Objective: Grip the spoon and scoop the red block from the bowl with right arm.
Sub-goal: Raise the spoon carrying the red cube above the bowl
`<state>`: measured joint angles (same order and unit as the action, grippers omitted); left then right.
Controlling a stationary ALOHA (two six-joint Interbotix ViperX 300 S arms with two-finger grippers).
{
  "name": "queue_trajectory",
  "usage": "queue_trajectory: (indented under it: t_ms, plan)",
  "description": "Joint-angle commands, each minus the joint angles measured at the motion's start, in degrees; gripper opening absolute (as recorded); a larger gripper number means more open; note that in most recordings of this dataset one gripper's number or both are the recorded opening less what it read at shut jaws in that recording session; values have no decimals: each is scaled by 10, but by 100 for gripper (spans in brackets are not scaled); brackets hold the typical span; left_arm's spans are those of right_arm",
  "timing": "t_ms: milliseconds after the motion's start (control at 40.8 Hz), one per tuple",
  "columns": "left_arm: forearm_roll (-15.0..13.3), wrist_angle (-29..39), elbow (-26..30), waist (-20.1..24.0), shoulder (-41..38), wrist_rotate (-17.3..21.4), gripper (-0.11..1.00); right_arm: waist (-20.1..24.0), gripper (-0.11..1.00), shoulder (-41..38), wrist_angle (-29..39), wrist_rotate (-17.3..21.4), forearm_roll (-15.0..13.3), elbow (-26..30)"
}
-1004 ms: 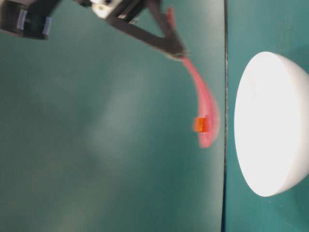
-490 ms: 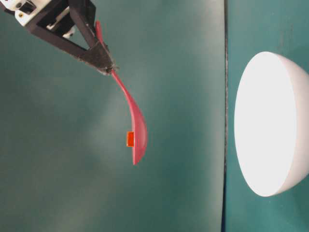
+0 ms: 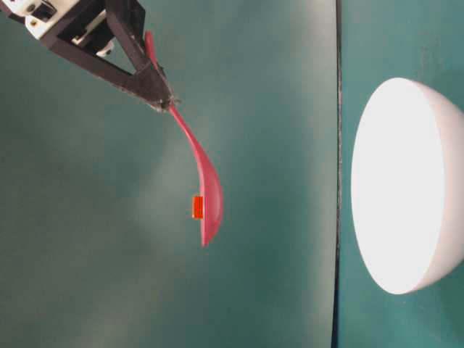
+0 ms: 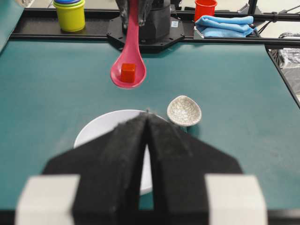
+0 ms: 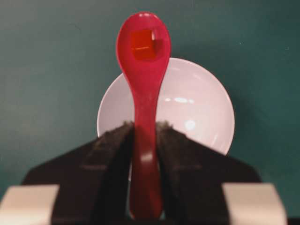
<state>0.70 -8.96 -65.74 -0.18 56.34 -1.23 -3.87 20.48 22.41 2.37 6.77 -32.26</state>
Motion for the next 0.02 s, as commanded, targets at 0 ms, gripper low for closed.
queue_trajectory:
  t_ms: [0]
  plan:
    - [1, -4, 15, -2, -4, 1, 0, 2, 23, 7, -2, 0, -4, 14]
